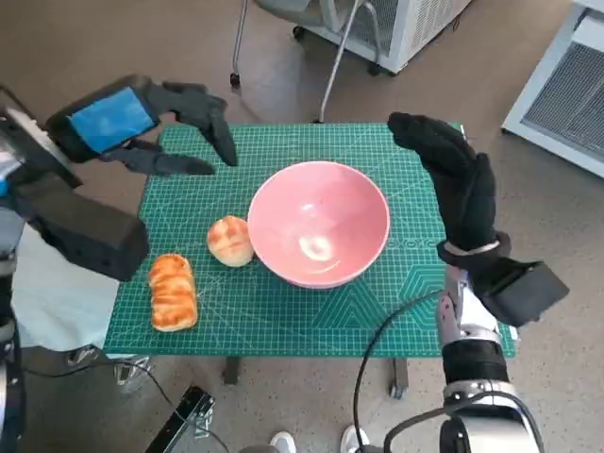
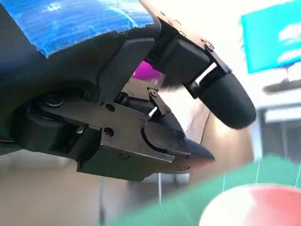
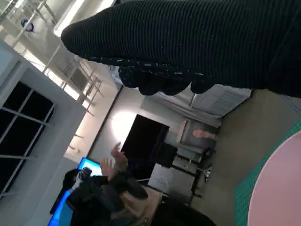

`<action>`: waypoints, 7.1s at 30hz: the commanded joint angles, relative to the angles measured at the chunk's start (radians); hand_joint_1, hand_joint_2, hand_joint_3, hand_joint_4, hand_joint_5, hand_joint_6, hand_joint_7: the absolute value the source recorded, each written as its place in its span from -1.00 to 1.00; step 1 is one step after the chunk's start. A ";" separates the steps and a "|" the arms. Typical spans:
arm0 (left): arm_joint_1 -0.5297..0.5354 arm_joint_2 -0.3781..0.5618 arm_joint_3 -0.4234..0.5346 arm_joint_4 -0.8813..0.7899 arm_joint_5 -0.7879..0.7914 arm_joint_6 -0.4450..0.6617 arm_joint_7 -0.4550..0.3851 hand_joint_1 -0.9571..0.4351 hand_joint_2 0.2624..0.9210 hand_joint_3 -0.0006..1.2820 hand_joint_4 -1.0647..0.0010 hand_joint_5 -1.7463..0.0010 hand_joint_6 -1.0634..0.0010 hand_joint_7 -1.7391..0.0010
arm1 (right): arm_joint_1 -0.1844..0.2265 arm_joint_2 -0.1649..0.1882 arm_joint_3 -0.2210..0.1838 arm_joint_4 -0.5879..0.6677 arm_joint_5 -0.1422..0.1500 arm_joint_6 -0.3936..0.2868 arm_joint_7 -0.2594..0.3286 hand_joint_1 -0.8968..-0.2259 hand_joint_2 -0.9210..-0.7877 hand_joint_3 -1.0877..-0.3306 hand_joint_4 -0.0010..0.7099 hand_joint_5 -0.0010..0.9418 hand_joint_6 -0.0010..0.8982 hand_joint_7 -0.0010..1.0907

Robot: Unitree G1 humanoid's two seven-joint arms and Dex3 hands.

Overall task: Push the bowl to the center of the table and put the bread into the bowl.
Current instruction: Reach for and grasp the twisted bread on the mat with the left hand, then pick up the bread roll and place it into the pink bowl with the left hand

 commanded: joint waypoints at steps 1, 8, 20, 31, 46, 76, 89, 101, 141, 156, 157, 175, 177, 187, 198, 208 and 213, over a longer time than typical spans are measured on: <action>0.120 0.123 0.045 -0.324 -0.036 0.422 -0.355 0.49 0.42 -0.61 0.77 0.83 0.61 0.78 | 0.041 0.000 0.001 -0.011 0.007 0.009 0.010 -0.08 -1.00 -0.24 0.02 -0.97 -1.00 0.46; 0.304 0.233 0.140 -0.395 -0.068 0.273 -0.345 0.57 0.00 -0.35 0.69 0.98 0.47 0.95 | 0.044 -0.001 -0.003 -0.003 0.015 0.014 0.009 -0.08 -1.00 -0.24 0.02 -0.97 -1.00 0.46; 0.506 0.342 0.205 -0.276 -0.028 -0.086 -0.187 0.44 0.42 -0.87 0.49 0.99 0.22 0.98 | 0.038 -0.001 0.006 -0.019 0.005 0.035 -0.002 -0.06 -1.00 -0.24 0.02 -0.97 -1.00 0.44; 0.543 0.326 0.138 -0.124 0.093 -0.324 -0.001 0.37 0.46 -0.94 0.45 0.99 0.16 0.98 | 0.033 -0.012 0.011 -0.013 0.006 0.045 0.010 -0.06 -1.00 -0.24 0.02 -0.97 -1.00 0.45; 0.466 0.271 0.009 0.007 0.418 -0.497 0.354 0.25 0.52 -0.97 0.36 0.99 0.17 1.00 | 0.037 -0.032 0.020 -0.012 -0.001 0.049 0.023 -0.04 -1.00 -0.28 0.02 -0.97 -1.00 0.46; 0.259 0.128 -0.358 0.195 0.870 -0.431 0.746 0.14 0.92 -0.96 0.47 0.99 0.27 0.99 | 0.079 -0.037 0.017 -0.077 0.010 0.089 0.024 -0.04 -1.00 -0.28 0.03 -0.97 -1.00 0.45; 0.176 0.060 -0.512 0.384 0.928 -0.445 0.899 0.43 1.00 -0.71 -0.16 0.87 -0.21 0.89 | 0.090 -0.024 0.007 -0.084 0.046 0.100 0.040 -0.04 -1.00 -0.27 0.03 -0.97 -1.00 0.43; 0.093 0.031 -0.618 0.559 0.937 -0.443 1.073 0.37 1.00 -0.90 -0.14 -0.23 -0.40 -0.34 | 0.094 -0.019 0.006 -0.091 0.061 0.104 0.044 -0.06 -1.00 -0.26 0.03 -0.97 -1.00 0.43; 0.090 0.185 -0.291 0.416 0.439 -0.486 0.838 0.37 0.95 -0.97 -0.30 -0.21 -0.50 -0.25 | 0.102 -0.010 0.007 -0.086 0.050 0.101 0.043 -0.08 -1.00 -0.25 0.03 -0.96 -1.00 0.42; 0.047 0.133 -0.083 0.116 0.309 -0.363 0.684 0.37 0.98 -0.98 -0.27 -0.25 -0.46 -0.26 | 0.086 -0.015 0.003 -0.067 0.050 0.098 0.055 -0.07 -1.00 -0.25 0.03 -0.96 -1.00 0.42; 0.031 0.113 -0.084 0.105 0.317 -0.351 0.680 0.37 0.98 -0.98 -0.27 -0.25 -0.46 -0.26 | 0.085 -0.016 0.003 -0.067 0.050 0.099 0.055 -0.07 -1.00 -0.25 0.03 -0.96 -1.00 0.42; -0.215 -0.234 -0.286 0.452 0.475 -0.339 0.754 0.37 1.00 -0.86 -0.11 -0.33 -0.28 -0.40 | 0.093 -0.024 -0.006 -0.069 0.052 0.089 0.060 -0.04 -1.00 -0.26 0.03 -0.96 -1.00 0.42; -0.235 -0.267 -0.314 0.513 0.496 -0.334 0.782 0.37 1.00 -0.82 -0.06 -0.35 -0.23 -0.44 | 0.098 -0.025 -0.008 -0.075 0.054 0.090 0.061 -0.04 -1.00 -0.26 0.03 -0.96 -1.00 0.42; -0.290 -0.402 -0.399 0.753 0.517 -0.307 0.847 0.37 1.00 -0.74 0.03 -0.38 -0.10 -0.55 | 0.127 -0.028 -0.011 -0.117 0.054 0.095 0.053 -0.05 -1.00 -0.25 0.05 -0.95 -1.00 0.41; -0.256 -0.480 -0.410 0.787 0.451 -0.156 0.600 0.33 0.97 -0.80 0.38 0.37 0.34 0.12 | 0.154 -0.041 -0.015 -0.174 0.042 0.116 0.026 -0.05 -1.00 -0.24 0.06 -0.95 -1.00 0.41; -0.214 -0.460 -0.370 0.695 0.354 -0.087 0.376 0.14 0.94 -0.99 0.64 0.98 0.59 0.65 | 0.152 -0.054 -0.015 -0.173 0.013 0.097 -0.008 -0.04 -1.00 -0.23 0.06 -0.95 -1.00 0.41; -0.188 -0.428 -0.338 0.636 0.302 -0.075 0.330 0.14 0.86 -1.00 0.64 0.99 0.60 0.68 | 0.145 -0.051 -0.015 -0.169 0.006 0.100 -0.020 -0.03 -1.00 -0.23 0.07 -0.95 -1.00 0.41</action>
